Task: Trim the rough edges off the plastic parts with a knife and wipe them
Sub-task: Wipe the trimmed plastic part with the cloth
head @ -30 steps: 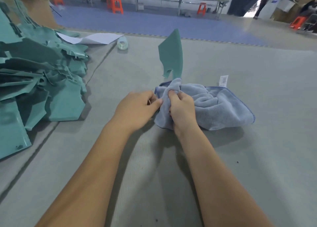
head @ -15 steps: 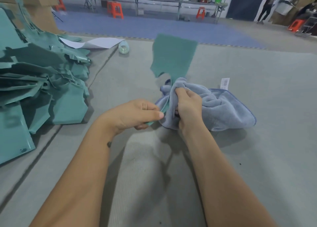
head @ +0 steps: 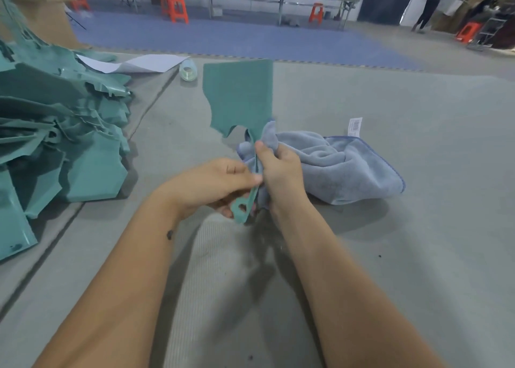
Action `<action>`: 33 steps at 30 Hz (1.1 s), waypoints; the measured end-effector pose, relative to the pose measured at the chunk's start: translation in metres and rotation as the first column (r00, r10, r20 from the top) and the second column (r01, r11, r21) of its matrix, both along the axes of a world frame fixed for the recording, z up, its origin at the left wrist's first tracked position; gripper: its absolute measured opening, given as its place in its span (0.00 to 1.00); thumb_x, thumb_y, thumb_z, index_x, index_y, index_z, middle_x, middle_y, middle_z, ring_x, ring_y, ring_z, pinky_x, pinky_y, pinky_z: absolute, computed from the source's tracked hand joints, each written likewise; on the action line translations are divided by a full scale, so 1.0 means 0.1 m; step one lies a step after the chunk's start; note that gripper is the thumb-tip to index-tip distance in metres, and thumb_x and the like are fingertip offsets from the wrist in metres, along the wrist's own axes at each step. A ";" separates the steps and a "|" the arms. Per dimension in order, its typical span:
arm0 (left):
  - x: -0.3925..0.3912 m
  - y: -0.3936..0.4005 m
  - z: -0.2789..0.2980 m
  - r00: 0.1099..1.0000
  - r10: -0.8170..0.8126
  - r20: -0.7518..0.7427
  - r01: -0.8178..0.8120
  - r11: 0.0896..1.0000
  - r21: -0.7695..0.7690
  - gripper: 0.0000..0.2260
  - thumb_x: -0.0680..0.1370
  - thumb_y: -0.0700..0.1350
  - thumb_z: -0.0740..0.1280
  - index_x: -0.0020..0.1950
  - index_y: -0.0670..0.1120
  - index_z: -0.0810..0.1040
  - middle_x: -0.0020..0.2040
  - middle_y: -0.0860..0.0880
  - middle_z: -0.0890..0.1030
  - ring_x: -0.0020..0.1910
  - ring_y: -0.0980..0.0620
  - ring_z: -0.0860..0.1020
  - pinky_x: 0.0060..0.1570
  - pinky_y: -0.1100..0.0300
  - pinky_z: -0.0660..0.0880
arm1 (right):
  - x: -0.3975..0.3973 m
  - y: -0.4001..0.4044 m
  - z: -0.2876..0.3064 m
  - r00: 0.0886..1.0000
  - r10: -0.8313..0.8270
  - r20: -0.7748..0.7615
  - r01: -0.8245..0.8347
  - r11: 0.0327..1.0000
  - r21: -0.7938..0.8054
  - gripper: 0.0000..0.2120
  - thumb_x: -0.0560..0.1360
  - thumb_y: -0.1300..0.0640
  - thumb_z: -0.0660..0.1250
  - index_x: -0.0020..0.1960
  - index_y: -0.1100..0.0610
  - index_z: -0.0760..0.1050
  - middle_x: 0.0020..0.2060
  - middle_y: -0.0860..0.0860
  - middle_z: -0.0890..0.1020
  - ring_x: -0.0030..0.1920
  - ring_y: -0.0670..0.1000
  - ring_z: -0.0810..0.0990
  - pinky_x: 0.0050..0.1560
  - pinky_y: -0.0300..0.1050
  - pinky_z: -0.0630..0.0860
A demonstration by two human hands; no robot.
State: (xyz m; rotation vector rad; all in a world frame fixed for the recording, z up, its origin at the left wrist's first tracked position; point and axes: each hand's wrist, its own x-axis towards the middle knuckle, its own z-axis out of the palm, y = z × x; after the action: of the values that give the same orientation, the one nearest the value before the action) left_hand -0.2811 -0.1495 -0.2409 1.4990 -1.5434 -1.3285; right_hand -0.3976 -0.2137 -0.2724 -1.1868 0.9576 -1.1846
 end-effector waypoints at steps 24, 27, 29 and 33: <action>-0.03 -0.08 -0.13 0.970 0.186 -0.154 -0.183 0.982 0.035 0.02 0.80 0.38 0.58 0.51 0.40 0.69 0.31 0.43 0.80 0.26 0.47 0.78 0.27 0.58 0.75 | 0.05 -0.03 -0.07 0.966 -0.166 -0.199 0.124 0.970 -0.211 0.18 0.79 0.60 0.65 0.35 0.71 0.72 0.26 0.50 0.78 0.30 0.47 0.78 0.35 0.39 0.74; -0.16 -0.17 -0.22 0.976 0.215 -0.020 -0.215 0.965 -0.150 0.01 0.82 0.43 0.57 0.52 0.47 0.65 0.23 0.50 0.73 0.18 0.53 0.68 0.30 0.56 0.74 | 0.01 -0.08 -0.08 0.920 -0.230 -0.317 0.135 0.946 -0.296 0.20 0.77 0.57 0.68 0.29 0.58 0.66 0.24 0.48 0.72 0.27 0.42 0.71 0.33 0.32 0.67; -0.18 -0.18 -0.24 0.983 0.182 0.029 -0.172 0.963 -0.207 0.05 0.83 0.43 0.57 0.58 0.49 0.65 0.20 0.51 0.71 0.16 0.55 0.66 0.24 0.63 0.69 | -0.02 -0.13 -0.05 0.894 -0.284 -0.345 0.162 0.926 -0.342 0.22 0.74 0.57 0.70 0.27 0.55 0.64 0.20 0.45 0.69 0.24 0.39 0.71 0.30 0.30 0.66; -0.16 -0.15 -0.20 0.976 0.203 0.078 -0.180 0.955 -0.238 0.04 0.82 0.45 0.59 0.56 0.50 0.67 0.21 0.52 0.71 0.16 0.55 0.65 0.20 0.66 0.65 | -0.03 -0.25 0.00 0.890 -0.353 -0.288 0.239 0.900 -0.365 0.25 0.73 0.55 0.73 0.25 0.53 0.61 0.17 0.44 0.67 0.23 0.41 0.68 0.29 0.31 0.64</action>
State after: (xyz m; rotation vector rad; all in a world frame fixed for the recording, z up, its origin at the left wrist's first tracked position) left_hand -0.2969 -0.1650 -0.2612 1.5433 -1.5124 -0.9422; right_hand -0.4003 -0.2382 -0.2721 -1.5887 1.2851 -1.4457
